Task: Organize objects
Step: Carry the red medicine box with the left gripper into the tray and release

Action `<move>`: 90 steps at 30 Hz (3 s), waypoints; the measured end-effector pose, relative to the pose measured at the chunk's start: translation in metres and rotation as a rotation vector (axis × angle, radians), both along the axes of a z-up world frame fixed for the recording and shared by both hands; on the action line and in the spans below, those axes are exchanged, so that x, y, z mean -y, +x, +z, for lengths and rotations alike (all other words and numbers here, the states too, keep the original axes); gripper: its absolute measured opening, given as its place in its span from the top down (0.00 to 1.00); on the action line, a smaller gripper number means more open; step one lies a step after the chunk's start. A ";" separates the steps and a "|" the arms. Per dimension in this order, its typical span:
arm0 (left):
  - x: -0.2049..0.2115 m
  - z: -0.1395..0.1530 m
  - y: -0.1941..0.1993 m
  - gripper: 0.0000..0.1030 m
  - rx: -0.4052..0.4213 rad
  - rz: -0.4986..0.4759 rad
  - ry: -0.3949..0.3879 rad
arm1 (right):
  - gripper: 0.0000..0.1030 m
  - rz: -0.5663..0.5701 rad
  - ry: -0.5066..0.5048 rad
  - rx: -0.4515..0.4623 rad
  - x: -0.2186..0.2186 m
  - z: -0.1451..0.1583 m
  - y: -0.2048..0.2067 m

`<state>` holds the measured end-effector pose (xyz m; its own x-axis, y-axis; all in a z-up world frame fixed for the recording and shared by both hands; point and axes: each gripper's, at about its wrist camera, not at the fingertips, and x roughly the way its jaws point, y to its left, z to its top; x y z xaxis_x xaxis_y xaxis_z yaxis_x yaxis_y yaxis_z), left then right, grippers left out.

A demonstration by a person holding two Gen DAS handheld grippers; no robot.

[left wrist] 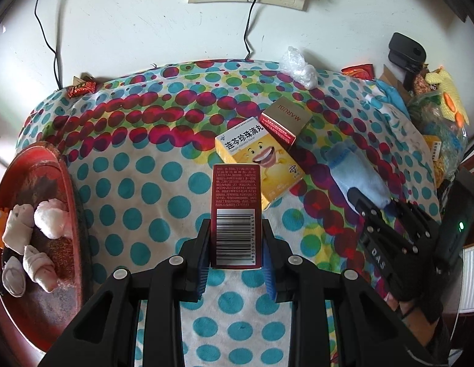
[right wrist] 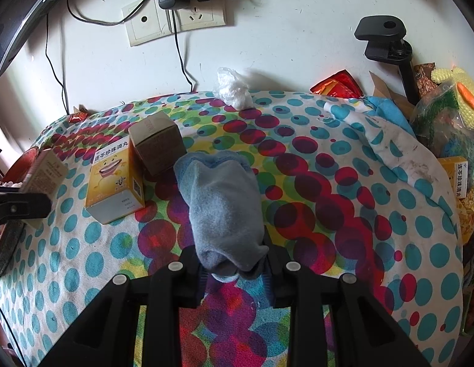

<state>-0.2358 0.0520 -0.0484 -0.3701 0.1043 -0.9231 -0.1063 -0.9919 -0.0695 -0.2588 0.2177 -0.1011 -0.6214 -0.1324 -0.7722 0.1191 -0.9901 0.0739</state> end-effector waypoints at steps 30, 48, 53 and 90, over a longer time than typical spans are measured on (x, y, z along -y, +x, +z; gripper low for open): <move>0.148 0.043 0.060 0.74 -0.061 0.119 -0.061 | 0.72 -0.015 0.029 0.000 0.007 0.001 -0.001; 0.258 0.020 0.045 0.74 -0.060 0.322 -0.120 | 0.72 -0.025 0.035 0.000 0.008 0.001 -0.001; 0.274 0.010 0.040 0.74 -0.054 0.348 -0.140 | 0.72 -0.028 0.035 0.000 0.009 0.001 -0.001; 0.284 0.007 0.044 0.34 -0.074 0.351 -0.172 | 0.72 -0.049 0.045 0.000 0.013 0.000 -0.002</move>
